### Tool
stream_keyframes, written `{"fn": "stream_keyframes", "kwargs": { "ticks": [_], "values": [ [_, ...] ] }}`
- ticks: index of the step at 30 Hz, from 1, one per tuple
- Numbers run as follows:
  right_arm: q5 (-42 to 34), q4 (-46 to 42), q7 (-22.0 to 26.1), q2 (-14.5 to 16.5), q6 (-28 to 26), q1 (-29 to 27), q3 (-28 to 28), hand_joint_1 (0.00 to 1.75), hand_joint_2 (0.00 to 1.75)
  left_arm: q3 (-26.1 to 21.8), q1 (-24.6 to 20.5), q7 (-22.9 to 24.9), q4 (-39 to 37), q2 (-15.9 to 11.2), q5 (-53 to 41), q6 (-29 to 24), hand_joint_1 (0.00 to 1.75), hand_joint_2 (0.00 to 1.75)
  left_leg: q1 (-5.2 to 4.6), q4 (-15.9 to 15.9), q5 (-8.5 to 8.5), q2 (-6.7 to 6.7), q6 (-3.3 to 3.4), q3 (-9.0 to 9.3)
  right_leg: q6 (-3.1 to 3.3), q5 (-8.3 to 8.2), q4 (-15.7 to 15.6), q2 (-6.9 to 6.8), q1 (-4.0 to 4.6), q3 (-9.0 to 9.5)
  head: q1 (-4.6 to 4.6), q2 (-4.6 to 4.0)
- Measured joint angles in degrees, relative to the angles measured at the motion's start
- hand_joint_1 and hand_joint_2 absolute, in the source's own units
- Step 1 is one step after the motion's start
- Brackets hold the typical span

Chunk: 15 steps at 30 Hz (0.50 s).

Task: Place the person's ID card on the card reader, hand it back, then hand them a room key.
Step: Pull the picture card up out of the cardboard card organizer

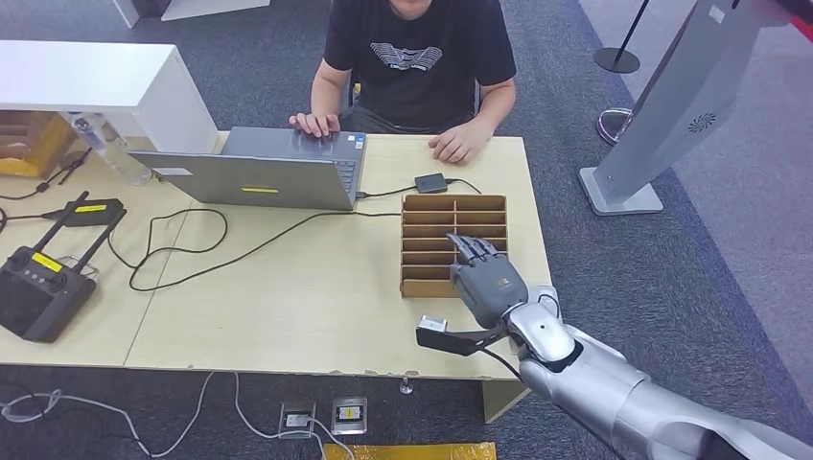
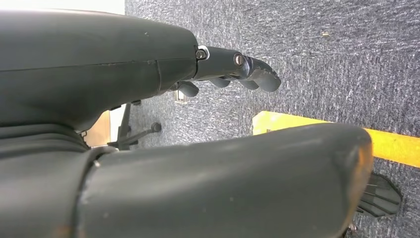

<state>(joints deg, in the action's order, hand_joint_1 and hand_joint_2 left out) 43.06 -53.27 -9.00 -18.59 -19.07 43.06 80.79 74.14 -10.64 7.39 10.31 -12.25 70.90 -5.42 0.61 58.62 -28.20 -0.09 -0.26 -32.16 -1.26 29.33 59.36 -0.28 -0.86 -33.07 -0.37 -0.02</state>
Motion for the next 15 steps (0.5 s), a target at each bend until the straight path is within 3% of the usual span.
{"fn": "stream_keyframes", "kwargs": {
  "ticks": [5,6,9,10,14,15],
  "values": [
    [3.0,-0.8,-2.0,0.7,1.3,-1.8,-1.9,1.75,1.75,0.0,0.0,0.0,0.0,-0.1,-0.3,0.0,0.0,0.0,0.0,0.0,0.0,0.0,0.0,0.0,0.0,0.0,0.0,0.01,0.0,-0.01,0.0,0.0],
    [3.6,-1.0,-2.4,0.9,1.6,-2.1,-2.3,1.66,1.75,0.0,0.0,0.0,0.0,-0.1,-0.3,0.0,0.0,0.0,0.0,0.0,0.0,0.0,0.0,0.01,0.0,0.0,0.0,0.0,0.0,-0.01,-0.01,0.0],
    [7.3,-1.9,-3.7,1.2,3.3,-3.7,-4.2,0.35,1.75,0.0,0.0,0.0,0.0,-0.2,-0.7,0.3,0.0,0.0,0.0,0.0,0.0,-0.01,0.0,0.0,0.0,0.0,0.0,-0.01,0.0,0.0,0.01,0.0],
    [9.1,-2.3,-4.0,1.4,3.7,-4.4,-5.1,0.0,1.75,0.0,0.0,0.0,0.0,-0.3,-0.7,0.4,0.0,0.0,0.0,0.0,0.0,-0.01,0.0,0.0,0.0,0.0,0.0,0.0,0.0,0.0,0.01,0.0],
    [14.1,-4.0,-4.5,2.2,4.0,-6.8,-9.3,0.0,1.75,0.0,0.0,-0.1,0.0,-0.4,-0.8,0.5,0.0,0.0,0.0,0.0,0.0,0.0,0.0,0.01,0.0,0.0,0.0,0.02,0.0,-0.01,-0.01,0.0],
    [14.6,-4.4,-4.6,2.3,4.0,-7.2,-10.4,0.0,1.31,0.0,0.0,-0.1,0.0,-0.5,-0.8,0.5,0.0,0.0,0.0,0.0,0.0,0.0,0.0,0.01,0.0,0.0,0.0,0.01,0.0,-0.01,0.0,0.0]
  ]
}}
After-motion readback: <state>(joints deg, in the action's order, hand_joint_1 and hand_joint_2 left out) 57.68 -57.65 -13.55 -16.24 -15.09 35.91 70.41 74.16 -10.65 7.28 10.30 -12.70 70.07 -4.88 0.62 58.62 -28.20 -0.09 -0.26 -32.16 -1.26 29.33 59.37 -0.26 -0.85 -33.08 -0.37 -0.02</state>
